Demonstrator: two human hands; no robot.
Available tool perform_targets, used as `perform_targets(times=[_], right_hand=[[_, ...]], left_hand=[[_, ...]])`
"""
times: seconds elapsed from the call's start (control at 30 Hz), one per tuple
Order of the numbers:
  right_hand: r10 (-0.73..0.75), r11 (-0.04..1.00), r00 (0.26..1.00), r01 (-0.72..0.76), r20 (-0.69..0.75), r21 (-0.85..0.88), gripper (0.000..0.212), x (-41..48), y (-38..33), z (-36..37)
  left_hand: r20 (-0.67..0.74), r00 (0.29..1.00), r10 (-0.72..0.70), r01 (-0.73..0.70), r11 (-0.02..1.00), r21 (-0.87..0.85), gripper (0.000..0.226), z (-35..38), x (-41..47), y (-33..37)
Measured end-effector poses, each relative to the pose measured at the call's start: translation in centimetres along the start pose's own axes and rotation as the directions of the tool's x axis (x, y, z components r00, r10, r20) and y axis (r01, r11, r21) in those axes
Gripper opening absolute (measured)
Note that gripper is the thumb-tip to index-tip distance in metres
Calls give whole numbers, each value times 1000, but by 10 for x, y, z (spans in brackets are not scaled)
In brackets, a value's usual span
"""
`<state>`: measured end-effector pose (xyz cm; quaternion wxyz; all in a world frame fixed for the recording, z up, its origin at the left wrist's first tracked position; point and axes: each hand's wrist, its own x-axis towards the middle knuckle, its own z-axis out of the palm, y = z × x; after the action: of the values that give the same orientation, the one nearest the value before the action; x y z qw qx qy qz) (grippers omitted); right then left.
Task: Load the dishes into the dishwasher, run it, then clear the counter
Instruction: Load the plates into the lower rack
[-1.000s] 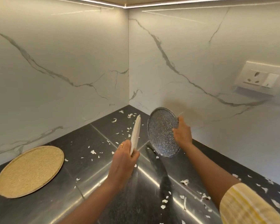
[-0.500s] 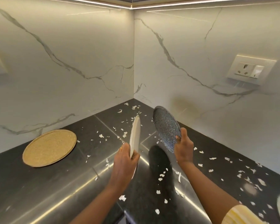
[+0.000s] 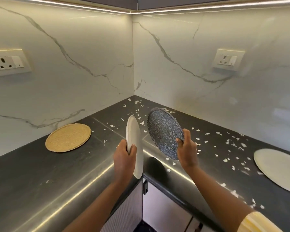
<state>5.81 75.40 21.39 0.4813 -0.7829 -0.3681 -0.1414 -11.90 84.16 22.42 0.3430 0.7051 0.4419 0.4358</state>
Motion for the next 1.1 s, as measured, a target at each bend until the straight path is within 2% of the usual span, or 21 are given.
perform_targets(times=[0.1,0.23,0.33,0.43,0.57,0.67,0.77,0.87,0.93,1.1], right_hand=[[11,1000,999,-12,-30,-18,26,-40,-29,-13],[-14,998,999,10,-53,-69,24,-107,-58,-39],[3,991,999,-7,-33,-131,24,-159,-70,-64],[24,982,1000,-24,-1,-189,26,-203,-76,-90],[-58,968,996,74,74,-241,26,-256,-77,-132],[-20,970,992,50,128,-239,23,-302,-66,-168],[50,969,990,-17,129,-246,21,-364,-45,-213],[221,937,972,-187,86,-295,27,-437,-22,-265],[349,894,936,-319,40,-315,30,-486,-11,-303],[491,817,871,-463,-5,-344,32,-591,9,-390]], left_hand=[[27,999,17,-16,999,-34,30,-33,-33,-7],[107,994,34,-24,995,-98,24,-70,-86,-20],[149,989,16,-4,997,-83,9,-91,-127,-30],[201,979,44,-33,998,-57,15,-108,-166,-37],[256,966,36,-23,998,-54,16,-121,-218,-40],[304,953,6,3,1000,-31,19,-125,-265,-41],[315,947,-56,64,998,-16,22,-125,-322,-41],[383,911,-155,166,986,6,22,-118,-390,-39],[450,866,-218,228,973,35,22,-113,-444,-35],[608,724,-327,421,907,-13,25,-105,-568,-20]])
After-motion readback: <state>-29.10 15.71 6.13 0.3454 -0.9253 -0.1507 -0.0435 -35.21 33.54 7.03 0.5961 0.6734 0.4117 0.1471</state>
